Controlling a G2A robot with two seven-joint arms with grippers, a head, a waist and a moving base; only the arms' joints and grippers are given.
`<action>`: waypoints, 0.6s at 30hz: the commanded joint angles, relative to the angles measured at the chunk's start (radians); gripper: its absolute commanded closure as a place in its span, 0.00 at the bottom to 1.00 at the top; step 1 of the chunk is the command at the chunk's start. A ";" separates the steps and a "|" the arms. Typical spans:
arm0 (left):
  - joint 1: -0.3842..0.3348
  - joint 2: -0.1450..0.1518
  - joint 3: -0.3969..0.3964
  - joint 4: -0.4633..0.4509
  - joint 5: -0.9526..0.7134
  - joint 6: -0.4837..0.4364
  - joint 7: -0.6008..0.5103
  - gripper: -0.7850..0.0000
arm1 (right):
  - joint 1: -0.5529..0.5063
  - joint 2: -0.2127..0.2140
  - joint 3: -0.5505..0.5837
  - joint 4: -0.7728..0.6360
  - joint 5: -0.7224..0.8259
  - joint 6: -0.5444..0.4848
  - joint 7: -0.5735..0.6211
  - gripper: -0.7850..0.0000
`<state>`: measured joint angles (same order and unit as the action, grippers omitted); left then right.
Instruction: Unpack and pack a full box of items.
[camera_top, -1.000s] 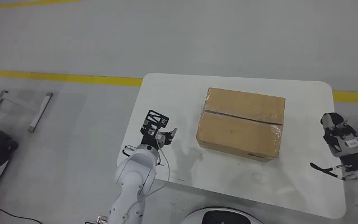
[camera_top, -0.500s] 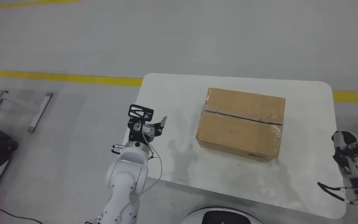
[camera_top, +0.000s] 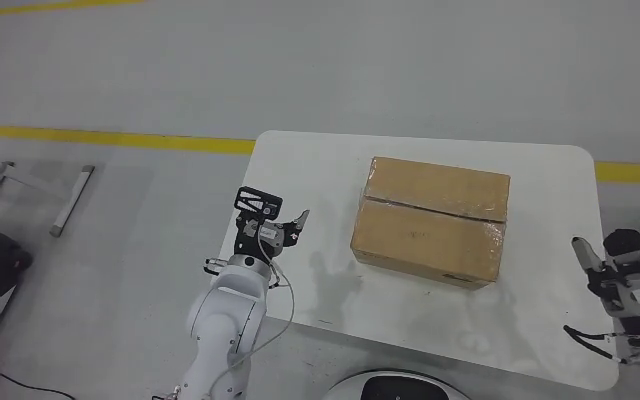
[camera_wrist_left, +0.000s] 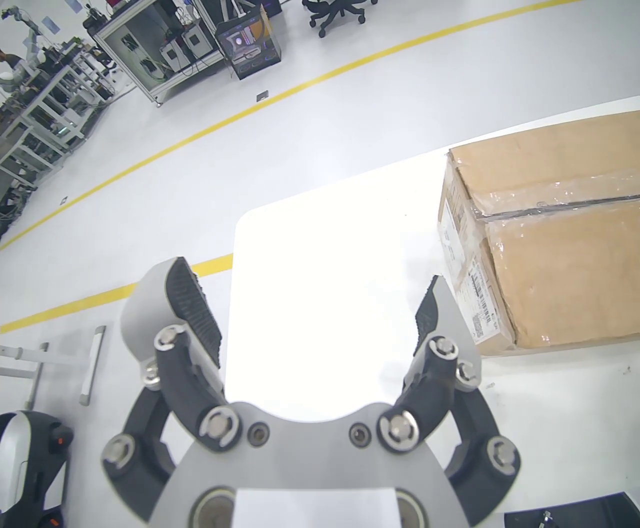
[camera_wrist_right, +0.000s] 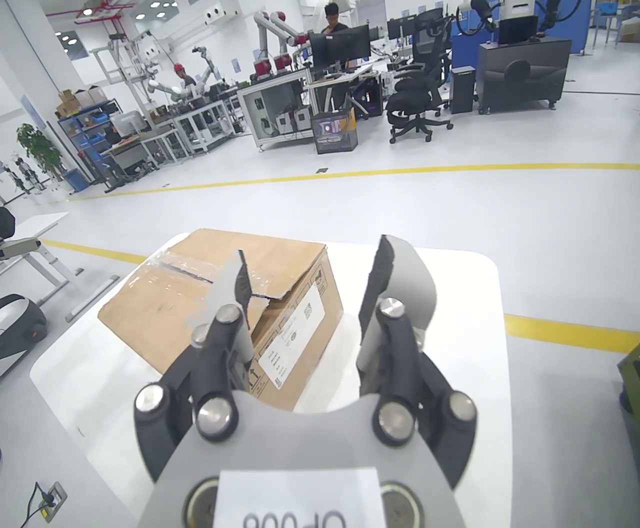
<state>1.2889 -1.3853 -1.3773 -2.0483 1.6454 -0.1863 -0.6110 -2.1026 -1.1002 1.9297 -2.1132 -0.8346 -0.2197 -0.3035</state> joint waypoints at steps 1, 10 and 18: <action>0.000 0.000 0.000 0.000 0.000 0.000 0.000 0.00 | 0.000 0.000 0.000 0.000 0.000 0.000 0.000 0.23; 0.000 0.000 0.000 0.000 0.000 0.000 0.000 0.00 | 0.000 0.000 0.000 0.000 0.000 0.000 0.000 0.00; 0.000 0.000 0.000 0.000 0.000 0.000 0.000 0.00 | 0.000 0.000 0.000 0.000 0.000 0.000 0.000 0.00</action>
<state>1.2889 -1.3854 -1.3773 -2.0483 1.6454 -0.1863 -0.6109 -2.1026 -1.1002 1.9297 -2.1132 -0.8346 -0.2197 -0.3035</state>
